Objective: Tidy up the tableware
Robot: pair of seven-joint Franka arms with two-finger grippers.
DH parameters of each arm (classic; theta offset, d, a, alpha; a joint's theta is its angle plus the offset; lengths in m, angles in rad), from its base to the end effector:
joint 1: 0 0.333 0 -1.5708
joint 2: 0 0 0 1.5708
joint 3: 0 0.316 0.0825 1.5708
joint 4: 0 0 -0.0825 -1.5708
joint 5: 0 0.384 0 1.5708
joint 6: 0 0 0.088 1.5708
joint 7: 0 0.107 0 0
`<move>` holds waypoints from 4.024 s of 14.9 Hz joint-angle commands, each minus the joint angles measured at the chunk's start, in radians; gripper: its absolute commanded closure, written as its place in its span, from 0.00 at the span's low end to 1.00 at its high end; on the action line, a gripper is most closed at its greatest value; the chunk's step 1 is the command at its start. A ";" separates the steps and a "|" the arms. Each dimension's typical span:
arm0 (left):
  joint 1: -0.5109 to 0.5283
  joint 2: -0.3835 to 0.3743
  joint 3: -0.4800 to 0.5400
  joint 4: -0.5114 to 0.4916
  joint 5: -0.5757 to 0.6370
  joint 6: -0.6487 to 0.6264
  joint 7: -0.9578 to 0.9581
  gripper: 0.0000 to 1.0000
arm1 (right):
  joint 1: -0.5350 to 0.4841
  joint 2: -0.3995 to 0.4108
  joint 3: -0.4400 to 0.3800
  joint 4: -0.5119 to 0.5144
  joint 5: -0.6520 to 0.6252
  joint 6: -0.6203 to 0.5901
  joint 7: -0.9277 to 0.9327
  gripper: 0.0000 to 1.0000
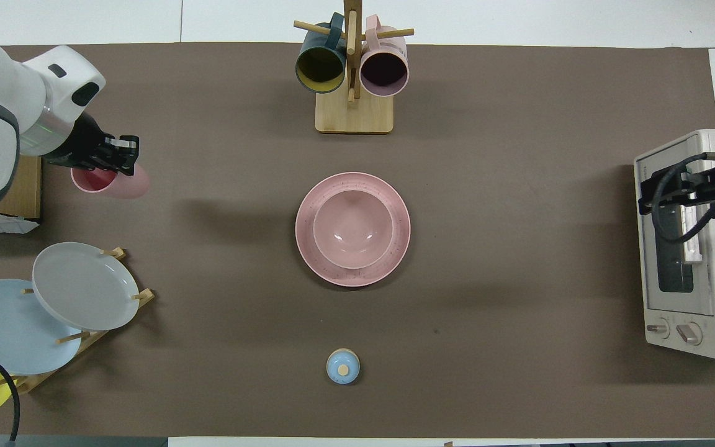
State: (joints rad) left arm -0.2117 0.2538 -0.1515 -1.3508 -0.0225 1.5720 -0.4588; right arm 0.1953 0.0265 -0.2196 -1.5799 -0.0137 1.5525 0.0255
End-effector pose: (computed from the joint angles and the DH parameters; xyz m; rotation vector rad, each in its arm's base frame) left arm 0.5920 -0.2143 0.5795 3.0931 0.1551 -0.0796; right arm 0.5593 -0.0135 0.6043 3.1200 -0.0777 -0.0831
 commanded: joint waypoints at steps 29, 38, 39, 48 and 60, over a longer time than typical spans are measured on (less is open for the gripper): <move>-0.414 0.219 0.012 -0.166 0.013 0.440 -0.624 1.00 | -0.027 -0.036 -0.007 -0.037 0.001 -0.037 -0.079 0.00; -0.358 0.127 0.021 -0.140 0.032 0.323 -0.551 0.00 | -0.022 -0.042 -0.014 -0.043 0.008 -0.041 -0.081 0.00; -0.319 0.090 0.020 -0.136 0.029 0.277 -0.516 0.00 | -0.020 -0.042 -0.014 -0.043 0.008 -0.041 -0.081 0.00; 0.090 -0.197 0.023 -0.140 0.015 -0.058 0.165 0.00 | -0.025 -0.042 -0.014 -0.043 0.008 -0.041 -0.081 0.00; 0.143 -0.357 0.053 -0.353 -0.010 0.032 0.305 0.00 | -0.025 -0.042 -0.014 -0.043 0.008 -0.041 -0.081 0.00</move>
State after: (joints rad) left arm -0.0457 -0.0838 -0.1212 -1.6835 -0.0181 1.5638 -0.1565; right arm 0.1769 0.0034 -0.2334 -1.6051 -0.0141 1.5120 -0.0307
